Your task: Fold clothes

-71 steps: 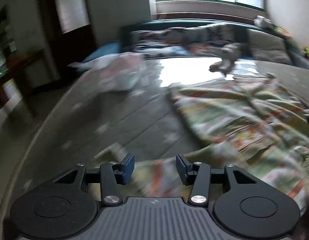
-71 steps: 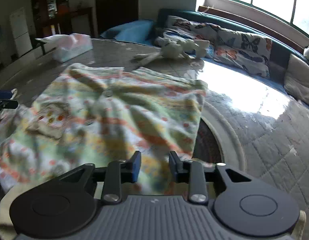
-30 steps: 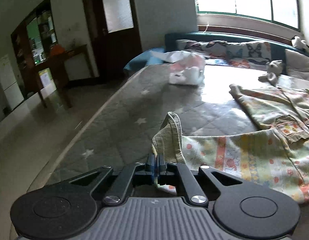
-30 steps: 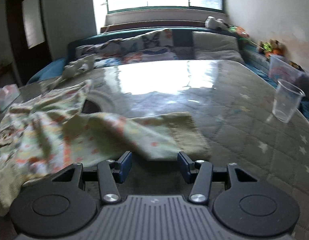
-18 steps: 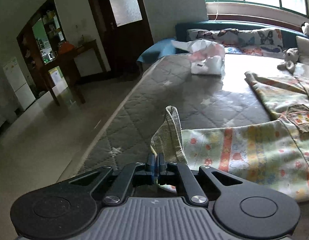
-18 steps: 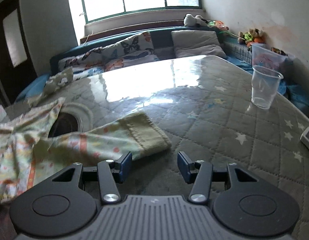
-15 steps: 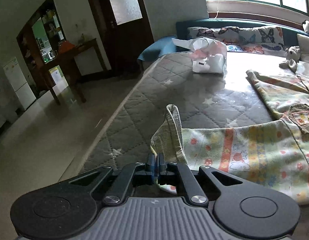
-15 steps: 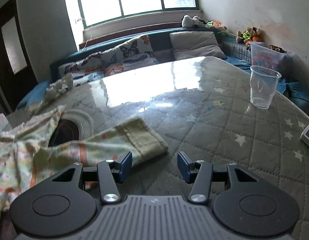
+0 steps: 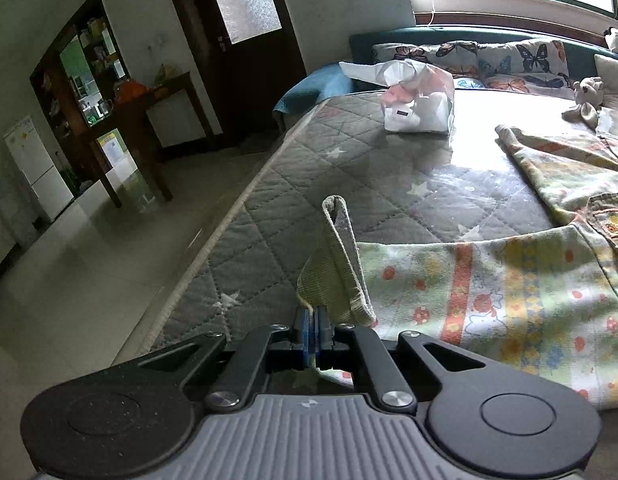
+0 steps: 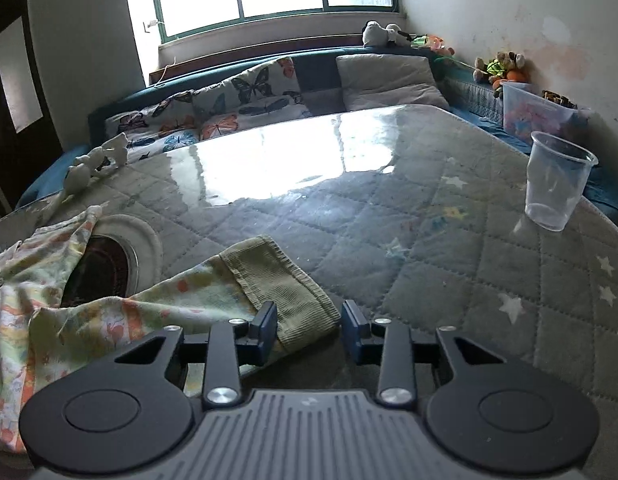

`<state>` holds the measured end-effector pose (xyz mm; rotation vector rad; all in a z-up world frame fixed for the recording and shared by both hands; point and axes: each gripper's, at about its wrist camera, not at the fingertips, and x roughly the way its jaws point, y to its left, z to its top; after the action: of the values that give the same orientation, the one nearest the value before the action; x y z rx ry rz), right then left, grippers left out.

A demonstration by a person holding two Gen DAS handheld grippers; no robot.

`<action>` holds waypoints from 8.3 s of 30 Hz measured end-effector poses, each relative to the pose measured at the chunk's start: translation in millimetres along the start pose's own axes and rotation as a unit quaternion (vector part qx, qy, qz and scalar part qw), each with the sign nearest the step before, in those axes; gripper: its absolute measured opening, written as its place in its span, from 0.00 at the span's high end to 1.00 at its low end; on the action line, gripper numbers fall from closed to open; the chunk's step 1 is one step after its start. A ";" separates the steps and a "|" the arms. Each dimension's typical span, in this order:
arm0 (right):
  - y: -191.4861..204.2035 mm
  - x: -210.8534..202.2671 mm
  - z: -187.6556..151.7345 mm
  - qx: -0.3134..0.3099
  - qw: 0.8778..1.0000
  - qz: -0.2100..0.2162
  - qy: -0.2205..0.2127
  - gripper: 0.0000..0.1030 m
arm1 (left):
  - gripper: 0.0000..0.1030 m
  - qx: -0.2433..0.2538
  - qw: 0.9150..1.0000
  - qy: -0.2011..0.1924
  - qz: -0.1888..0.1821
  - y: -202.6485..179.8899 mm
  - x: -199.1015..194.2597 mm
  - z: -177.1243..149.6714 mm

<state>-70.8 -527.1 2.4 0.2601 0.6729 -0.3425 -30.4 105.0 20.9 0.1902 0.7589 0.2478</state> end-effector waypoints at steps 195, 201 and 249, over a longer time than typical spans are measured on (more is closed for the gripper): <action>208.6 -66.6 -90.9 -0.263 0.931 0.246 0.059 0.00 | 0.28 -0.265 0.960 -0.021 -0.087 44.9 -7.6 -23.7; 208.2 -67.0 -91.6 -0.265 0.931 0.245 0.057 0.00 | 0.54 -0.274 0.958 -0.022 -0.083 50.3 -6.5 -24.7; 151.8 -80.8 -56.6 -0.189 0.964 0.188 0.009 0.00 | 0.58 0.001 0.857 -0.018 -0.515 -208.7 -116.4 8.7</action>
<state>-102.4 -351.2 30.7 0.0221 0.6765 0.1544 -73.8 -128.4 49.3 -0.2257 0.7311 -0.7800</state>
